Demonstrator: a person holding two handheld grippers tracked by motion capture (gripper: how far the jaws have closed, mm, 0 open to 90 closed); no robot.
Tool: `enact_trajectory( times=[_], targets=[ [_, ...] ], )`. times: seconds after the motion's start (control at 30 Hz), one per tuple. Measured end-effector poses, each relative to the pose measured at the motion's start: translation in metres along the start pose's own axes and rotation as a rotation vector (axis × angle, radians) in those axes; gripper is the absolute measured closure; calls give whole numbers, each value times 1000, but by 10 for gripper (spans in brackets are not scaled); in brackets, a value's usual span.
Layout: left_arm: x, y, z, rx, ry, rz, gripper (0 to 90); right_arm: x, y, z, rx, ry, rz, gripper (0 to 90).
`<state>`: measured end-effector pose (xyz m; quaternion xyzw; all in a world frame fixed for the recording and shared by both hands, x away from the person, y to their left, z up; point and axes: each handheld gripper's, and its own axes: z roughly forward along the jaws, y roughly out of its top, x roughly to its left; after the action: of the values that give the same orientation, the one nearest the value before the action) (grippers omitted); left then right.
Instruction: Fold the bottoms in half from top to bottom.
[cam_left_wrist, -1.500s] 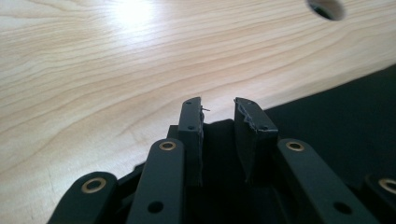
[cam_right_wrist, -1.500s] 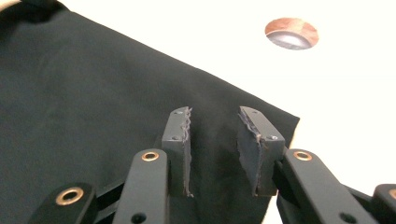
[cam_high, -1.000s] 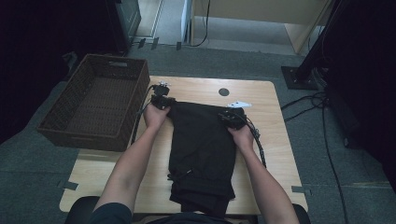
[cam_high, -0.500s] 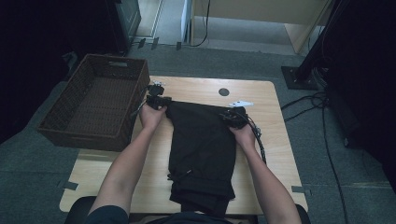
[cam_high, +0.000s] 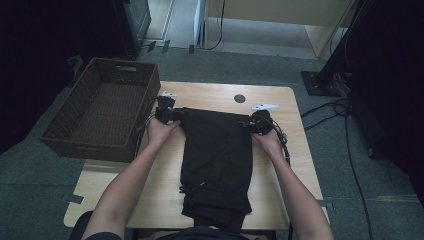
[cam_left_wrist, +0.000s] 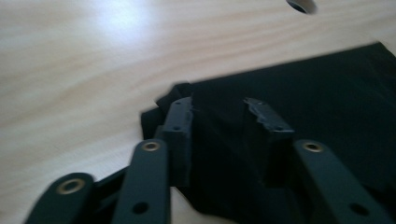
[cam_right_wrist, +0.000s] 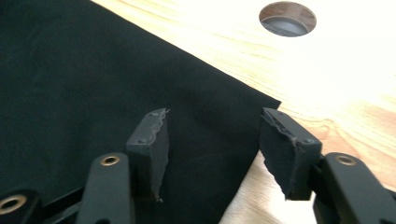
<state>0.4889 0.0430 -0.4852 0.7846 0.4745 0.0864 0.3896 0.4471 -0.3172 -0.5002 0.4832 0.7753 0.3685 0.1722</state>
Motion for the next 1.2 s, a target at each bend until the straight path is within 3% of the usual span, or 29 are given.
enact_trajectory(
  times=[0.13,0.2,0.27,0.47,0.63,0.8,0.9,0.97,1.0,1.07,1.13,1.2],
  targets=[
    [0,-6,9,28,11,20,461,-2,0,3,-7,4,31,379],
    [1,-7,12,33,13,20,444,-2,-1,6,-2,-1,36,369],
    [1,-11,18,39,-9,9,426,0,-2,12,26,10,77,357],
    [-1,-13,23,16,-21,12,360,4,-4,18,23,0,70,356],
    [-7,-14,25,22,-9,53,316,10,-7,21,-7,-11,28,378],
    [-15,-15,27,22,-18,76,385,17,-9,23,-36,-15,24,477],
    [-18,-15,28,27,-29,95,472,20,-9,23,-37,-10,22,504],
    [-19,-15,29,26,-54,101,552,21,-8,24,-36,-8,23,524],
    [-19,-15,29,28,-63,92,552,21,-8,24,-33,-6,23,539],
    [-18,-14,30,32,-88,74,641,23,-7,24,-23,1,28,592],
    [-20,-14,33,50,-141,67,693,25,-5,24,-10,21,33,701],
    [-22,-13,33,61,-141,82,728,25,-5,24,-11,48,55,761]
  ],
)
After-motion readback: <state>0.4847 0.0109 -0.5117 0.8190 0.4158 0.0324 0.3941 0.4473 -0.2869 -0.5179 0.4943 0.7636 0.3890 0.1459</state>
